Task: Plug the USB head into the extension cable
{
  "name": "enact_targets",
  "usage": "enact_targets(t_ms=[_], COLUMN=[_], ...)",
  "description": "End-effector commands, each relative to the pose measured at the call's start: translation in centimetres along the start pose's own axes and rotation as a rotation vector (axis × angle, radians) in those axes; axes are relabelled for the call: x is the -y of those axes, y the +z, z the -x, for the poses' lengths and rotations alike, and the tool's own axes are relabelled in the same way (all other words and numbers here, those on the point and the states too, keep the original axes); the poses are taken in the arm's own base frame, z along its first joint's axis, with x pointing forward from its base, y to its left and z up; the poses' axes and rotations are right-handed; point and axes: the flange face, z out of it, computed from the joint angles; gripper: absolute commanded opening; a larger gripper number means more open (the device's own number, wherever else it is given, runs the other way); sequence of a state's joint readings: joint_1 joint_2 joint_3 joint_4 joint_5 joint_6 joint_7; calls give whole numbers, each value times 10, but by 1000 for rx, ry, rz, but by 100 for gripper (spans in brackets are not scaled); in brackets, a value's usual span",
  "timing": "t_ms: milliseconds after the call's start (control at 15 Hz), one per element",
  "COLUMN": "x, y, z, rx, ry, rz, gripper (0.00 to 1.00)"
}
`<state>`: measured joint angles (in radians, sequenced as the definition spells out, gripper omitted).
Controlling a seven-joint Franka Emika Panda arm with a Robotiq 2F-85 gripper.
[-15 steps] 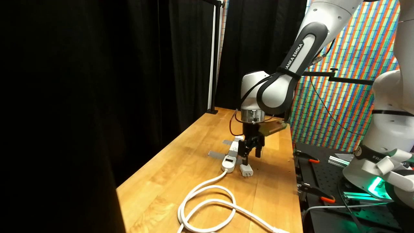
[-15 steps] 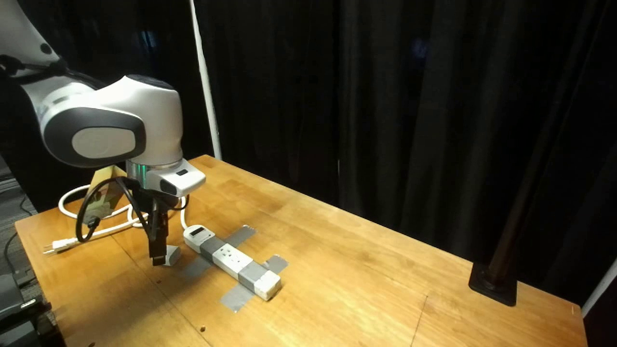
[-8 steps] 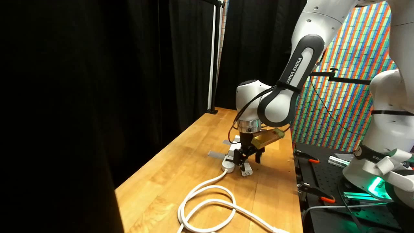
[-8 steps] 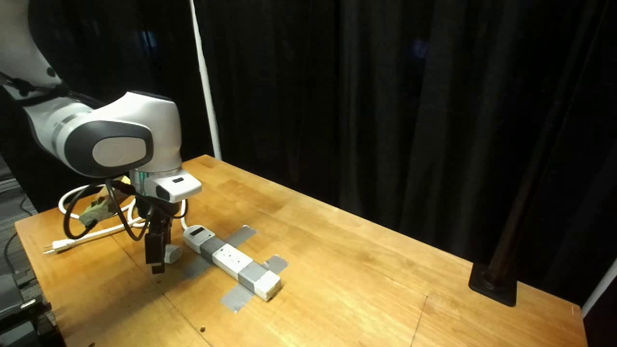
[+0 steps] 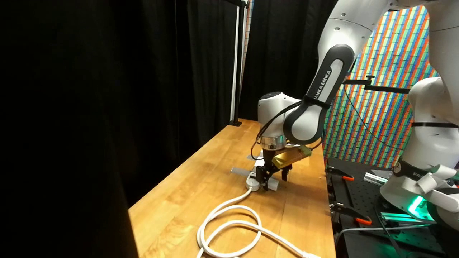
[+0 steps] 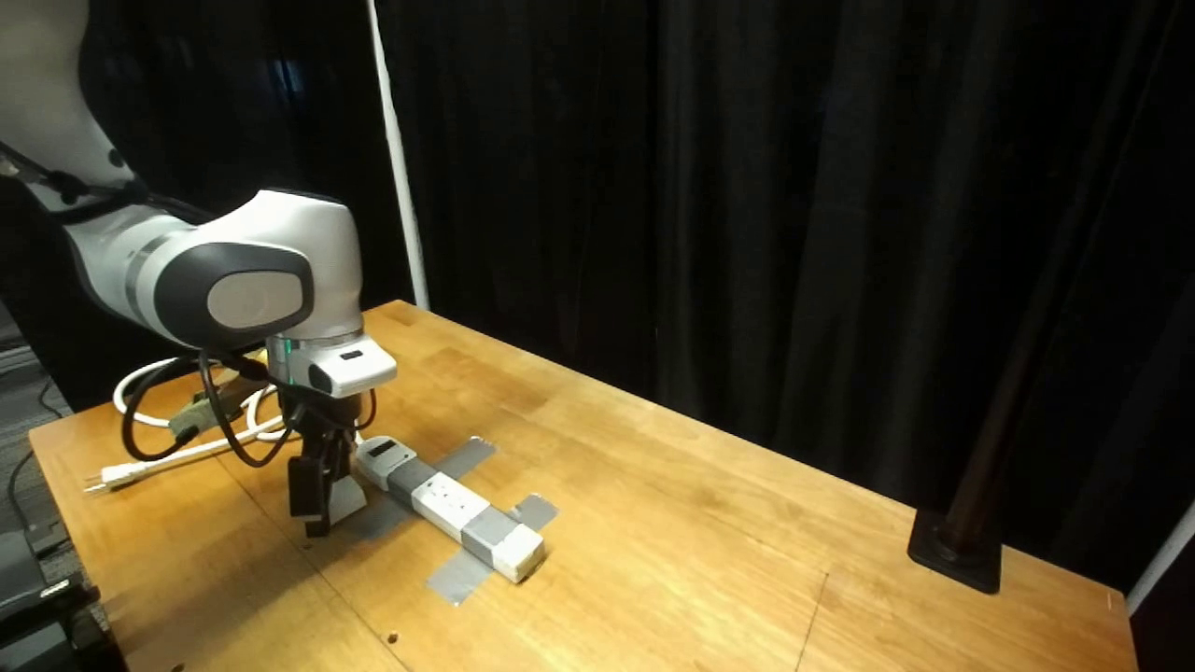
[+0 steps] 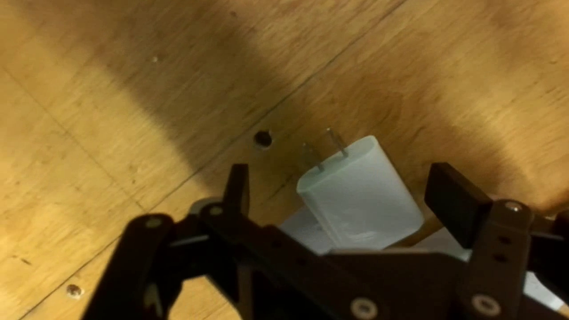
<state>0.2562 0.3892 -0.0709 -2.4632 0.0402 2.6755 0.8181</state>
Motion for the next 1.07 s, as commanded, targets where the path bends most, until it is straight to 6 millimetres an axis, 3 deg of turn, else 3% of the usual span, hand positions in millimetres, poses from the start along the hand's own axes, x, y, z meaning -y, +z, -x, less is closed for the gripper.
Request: enact_targets(t_ms=[0,600,667,733,933,1000], x=[-7,21,24,25,22,20], y=[-2,-15,-16,-15,-13,-11], z=[-6,-4,-5,-7,-11,-13], rx=[-14,-67,-82,-89,-106,-103], ry=[10,-453,-492,-531,-608,-620], rz=[10,-29,-41,-51,-64,-65], gripper=[100,100,75,72,49,68])
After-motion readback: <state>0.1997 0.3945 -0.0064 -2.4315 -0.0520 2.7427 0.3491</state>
